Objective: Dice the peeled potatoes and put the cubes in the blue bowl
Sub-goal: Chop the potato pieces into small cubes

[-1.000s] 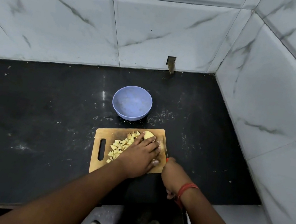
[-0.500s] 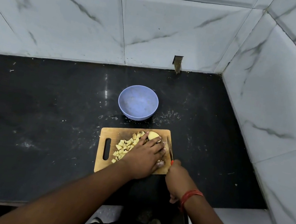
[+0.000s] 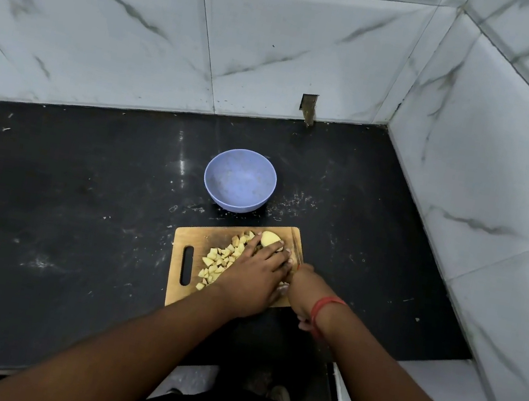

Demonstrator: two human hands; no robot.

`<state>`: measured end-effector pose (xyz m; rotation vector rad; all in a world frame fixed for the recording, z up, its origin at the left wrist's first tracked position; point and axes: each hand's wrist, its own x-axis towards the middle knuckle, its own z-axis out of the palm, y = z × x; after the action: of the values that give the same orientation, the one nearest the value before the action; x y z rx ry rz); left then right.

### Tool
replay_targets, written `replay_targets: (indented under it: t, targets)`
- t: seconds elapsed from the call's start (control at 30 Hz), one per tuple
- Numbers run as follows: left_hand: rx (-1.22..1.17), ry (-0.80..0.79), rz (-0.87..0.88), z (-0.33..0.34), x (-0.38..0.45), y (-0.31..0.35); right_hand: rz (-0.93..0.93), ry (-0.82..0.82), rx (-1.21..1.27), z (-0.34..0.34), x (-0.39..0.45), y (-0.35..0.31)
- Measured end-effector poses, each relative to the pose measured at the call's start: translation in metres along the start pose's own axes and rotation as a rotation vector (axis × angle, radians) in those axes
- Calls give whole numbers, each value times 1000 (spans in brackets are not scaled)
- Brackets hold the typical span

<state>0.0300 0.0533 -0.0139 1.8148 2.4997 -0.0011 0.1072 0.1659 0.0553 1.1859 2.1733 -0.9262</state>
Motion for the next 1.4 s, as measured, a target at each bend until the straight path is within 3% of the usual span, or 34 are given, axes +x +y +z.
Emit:
replay_targets:
  t: [0.1, 0.23, 0.33, 0.63, 0.83, 1.17, 1.4]
  targets:
    - [6, 0, -12, -1, 0, 1, -85, -6, -90, 1, -2, 1]
    - [10, -21, -31, -4, 0, 3, 127, -114, -162, 6, -9, 6]
    - [23, -46, -36, -5, 0, 4, -24, -79, -255, 19, -17, 36]
    - [11, -54, -34, -1, -1, 2, -152, -40, -268, 39, -39, 88]
    - [-27, -17, -6, 5, -5, -3, -157, 69, -96, 27, -38, 66]
    - [-49, 27, -7, 9, -5, -5, -35, 41, -217, 23, -19, 28]
    - [-57, 56, -7, 11, -5, -5, -95, 61, -222, 28, -14, 31]
